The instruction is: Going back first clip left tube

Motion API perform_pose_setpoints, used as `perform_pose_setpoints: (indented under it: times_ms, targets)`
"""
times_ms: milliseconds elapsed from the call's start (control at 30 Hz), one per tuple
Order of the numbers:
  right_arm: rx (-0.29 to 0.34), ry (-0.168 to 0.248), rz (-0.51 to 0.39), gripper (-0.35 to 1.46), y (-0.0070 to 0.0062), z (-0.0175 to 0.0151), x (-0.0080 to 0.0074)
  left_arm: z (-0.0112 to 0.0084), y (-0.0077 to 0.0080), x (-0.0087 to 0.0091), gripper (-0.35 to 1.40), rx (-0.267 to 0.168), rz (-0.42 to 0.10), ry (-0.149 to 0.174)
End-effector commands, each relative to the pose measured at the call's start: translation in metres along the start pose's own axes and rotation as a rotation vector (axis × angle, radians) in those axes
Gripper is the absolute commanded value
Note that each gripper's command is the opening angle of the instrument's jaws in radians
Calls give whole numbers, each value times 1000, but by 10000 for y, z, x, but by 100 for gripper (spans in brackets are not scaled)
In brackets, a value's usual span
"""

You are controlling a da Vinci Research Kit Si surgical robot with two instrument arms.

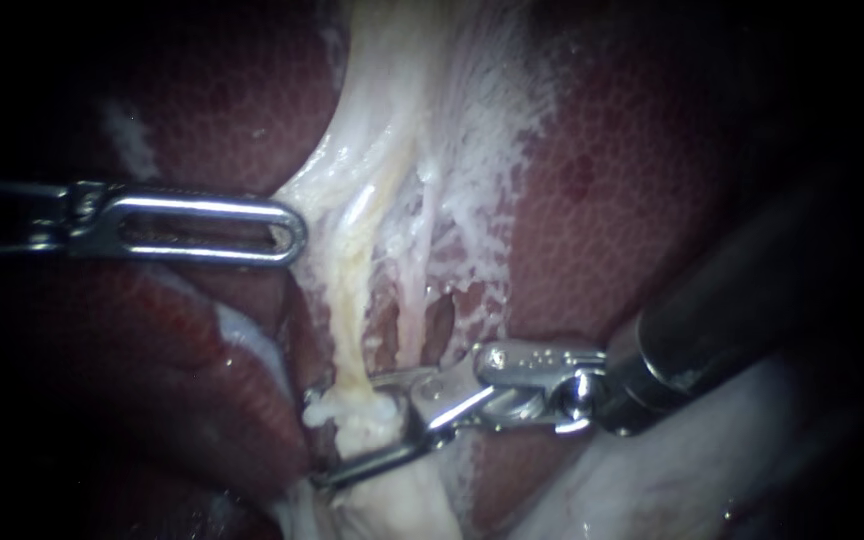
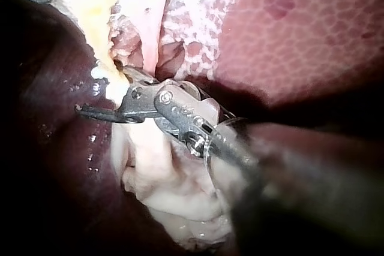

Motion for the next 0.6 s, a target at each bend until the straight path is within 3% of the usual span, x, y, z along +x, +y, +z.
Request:
perform_pose_setpoints:
  times_ms: [33, 300, 433, 600]
  targets:
    - [0, 1, -9, 60, 1, 0, 0, 0, 0, 0, -35, 0, 0, 0]
    - [4, 4, -98, 60, 2, 3, 1, 1, -1, 0, -35, -1, 0, 0]
    - [12, 5, -216, 60, 2, 3, 1, 1, -1, 0, -35, -1, 0, -1]
    - [13, 5, -216, 60, 1, -1, -1, 1, -1, 0, -35, -1, 0, -1]
